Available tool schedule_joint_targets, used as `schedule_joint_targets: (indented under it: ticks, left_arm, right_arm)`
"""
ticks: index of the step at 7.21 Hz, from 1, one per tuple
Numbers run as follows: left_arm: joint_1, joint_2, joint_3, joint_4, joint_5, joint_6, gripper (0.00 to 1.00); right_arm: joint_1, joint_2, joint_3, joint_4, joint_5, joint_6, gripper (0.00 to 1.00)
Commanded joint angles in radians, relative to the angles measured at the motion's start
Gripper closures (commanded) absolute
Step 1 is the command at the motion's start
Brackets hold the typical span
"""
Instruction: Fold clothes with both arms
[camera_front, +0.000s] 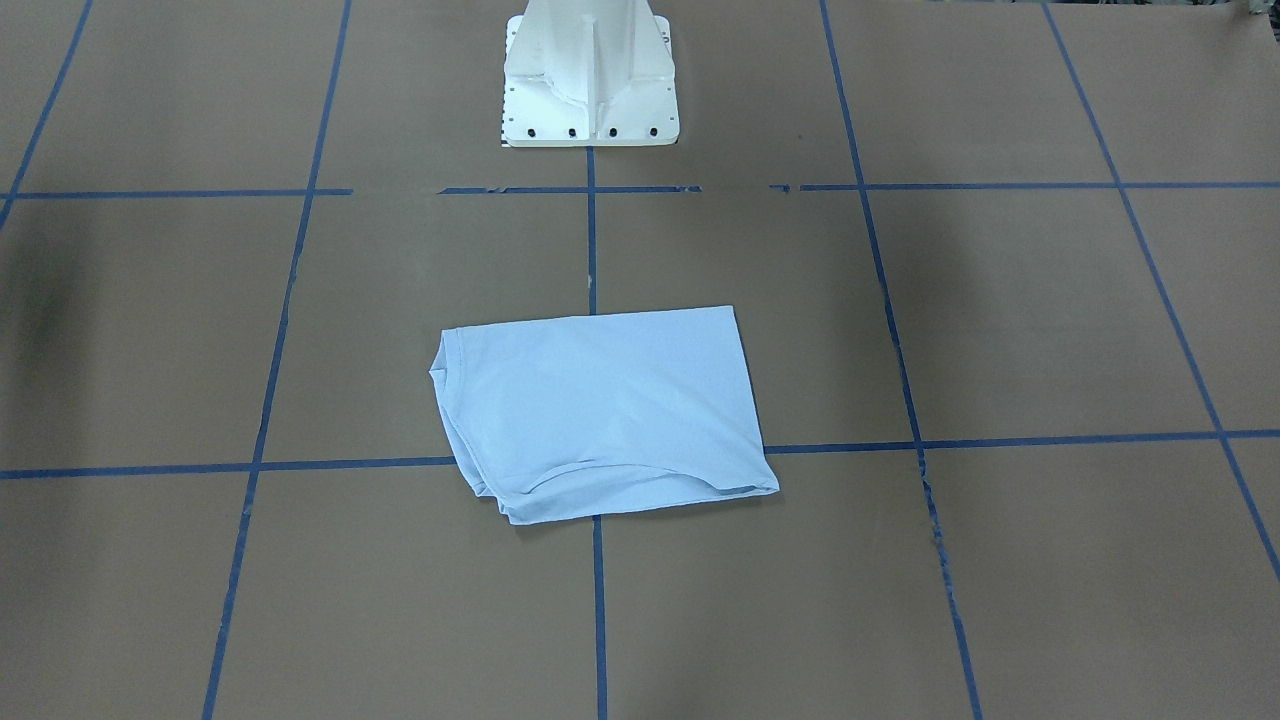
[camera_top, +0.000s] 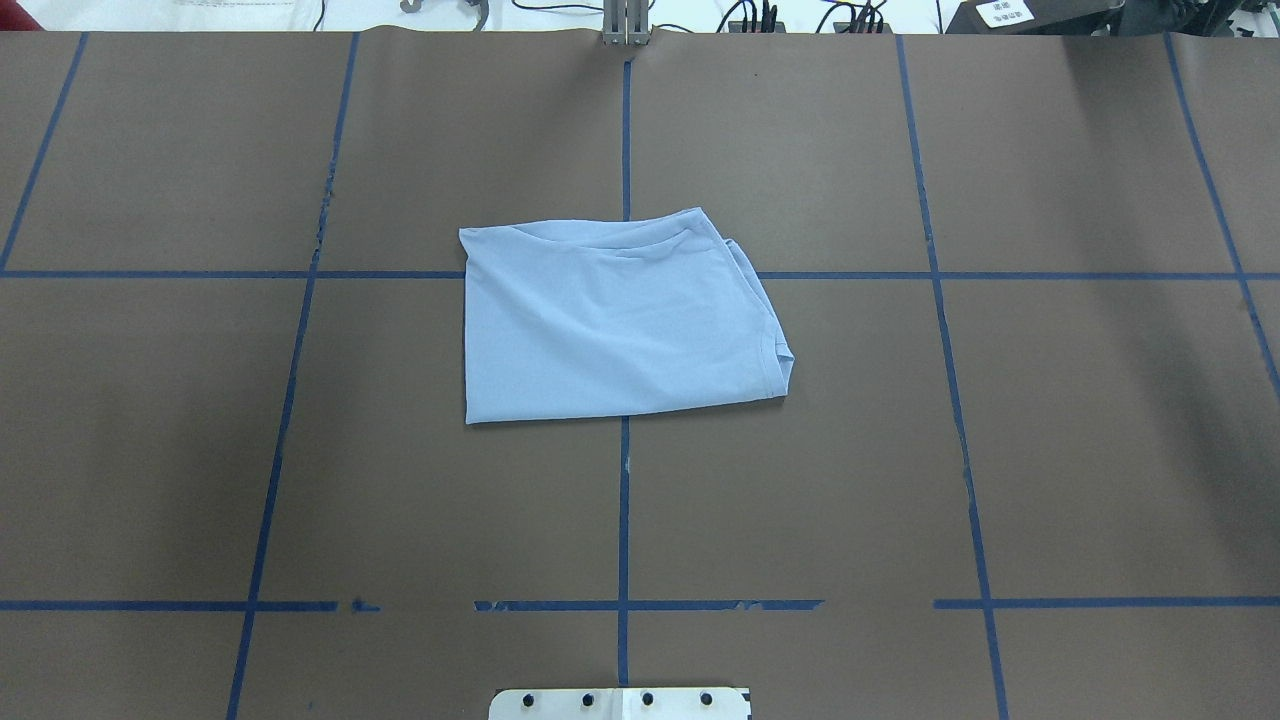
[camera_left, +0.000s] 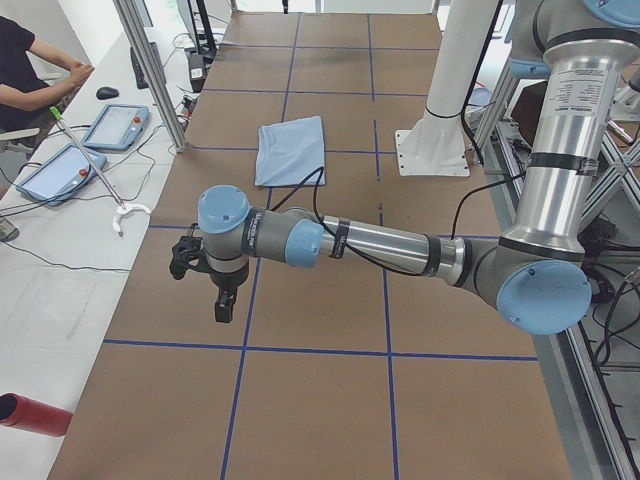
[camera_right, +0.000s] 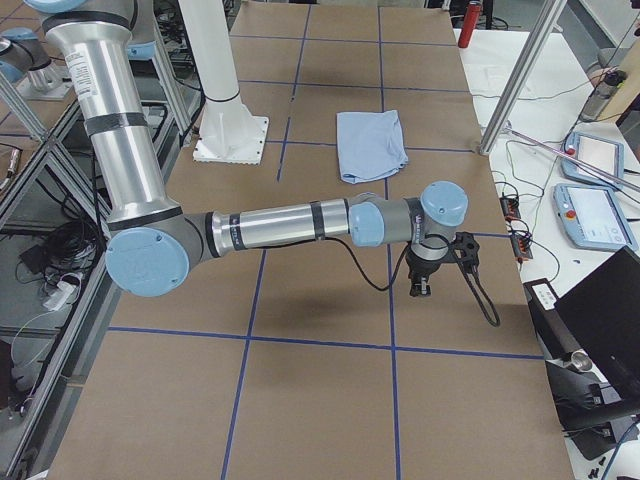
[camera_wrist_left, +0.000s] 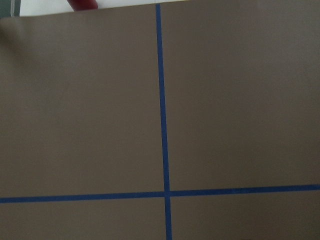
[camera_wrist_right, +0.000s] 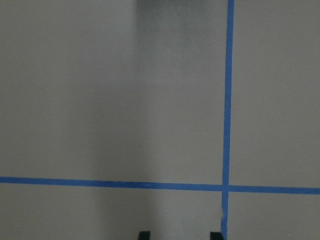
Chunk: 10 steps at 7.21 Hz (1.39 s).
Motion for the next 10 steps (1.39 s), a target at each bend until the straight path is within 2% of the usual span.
schedule_joint_targets:
  ticks: [1, 3, 5, 7, 10]
  left_arm:
    - [-0.003, 0.12, -0.037, 0.022, -0.017, 0.284, 0.0]
    - [-0.002, 0.133, -0.076, -0.012, -0.011, 0.17, 0.0]
    - [0.0, 0.133, -0.146, -0.017, -0.012, 0.148, 0.0]
    - [0.0, 0.13, -0.154, -0.018, -0.018, 0.148, 0.0]
    - [0.001, 0.151, -0.286, 0.046, -0.018, 0.148, 0.0]
  right_arm:
    - [-0.009, -0.029, 0.046, -0.029, -0.007, 0.001, 0.0]
    - [-0.012, -0.072, 0.063, -0.026, -0.002, -0.002, 0.0]
    - [-0.045, -0.109, 0.06, -0.023, 0.003, -0.003, 0.0]
    - [-0.076, -0.108, 0.075, -0.031, 0.03, -0.012, 0.0]
    - [-0.081, -0.155, 0.185, -0.038, 0.036, -0.013, 0.0]
